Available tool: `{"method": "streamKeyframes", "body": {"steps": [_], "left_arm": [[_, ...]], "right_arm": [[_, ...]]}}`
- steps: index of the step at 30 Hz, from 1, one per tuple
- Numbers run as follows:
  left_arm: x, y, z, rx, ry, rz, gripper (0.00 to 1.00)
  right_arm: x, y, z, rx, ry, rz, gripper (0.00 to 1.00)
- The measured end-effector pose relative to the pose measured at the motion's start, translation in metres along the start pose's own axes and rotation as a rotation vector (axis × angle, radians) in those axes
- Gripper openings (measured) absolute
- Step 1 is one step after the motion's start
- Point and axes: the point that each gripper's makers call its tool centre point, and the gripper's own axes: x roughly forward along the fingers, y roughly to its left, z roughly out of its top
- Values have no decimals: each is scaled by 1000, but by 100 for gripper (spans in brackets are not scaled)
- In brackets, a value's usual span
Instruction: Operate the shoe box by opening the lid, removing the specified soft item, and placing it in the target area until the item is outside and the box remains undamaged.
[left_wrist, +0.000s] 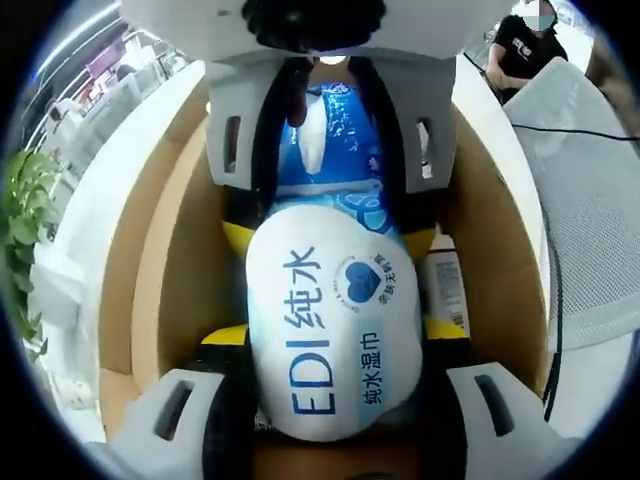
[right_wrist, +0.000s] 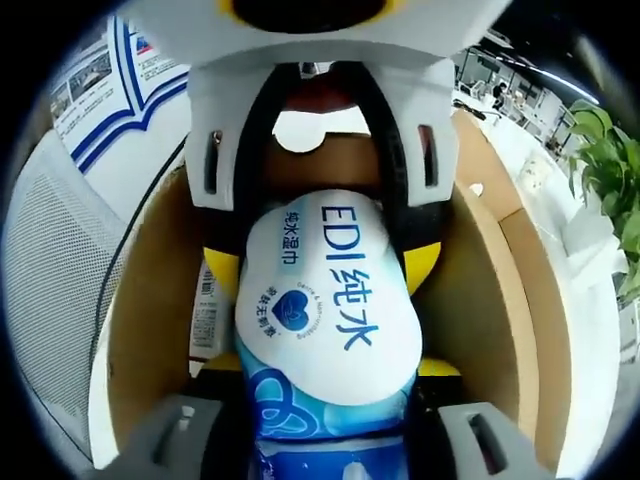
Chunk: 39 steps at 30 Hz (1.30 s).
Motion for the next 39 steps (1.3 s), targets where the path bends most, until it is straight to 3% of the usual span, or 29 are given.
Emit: {"method": "streamKeyframes", "body": {"steps": [4, 5, 6, 28, 39], "left_arm": [[-4, -1, 2, 16, 4, -4, 61], [-5, 0, 1, 17, 19, 3, 60], [-5, 0, 2, 15, 14, 1, 59], [-31, 0, 19, 21, 3, 14, 59], [-46, 5, 39, 51, 1, 38, 59]], "right_arm": [[-4, 1, 3, -3, -7, -1, 56], [-5, 3, 3, 41, -11, 8, 56], [-5, 0, 4, 8, -17, 2, 56], [-33, 1, 18, 4, -31, -17, 55], [-59, -3, 19, -4, -36, -56, 55]]}}
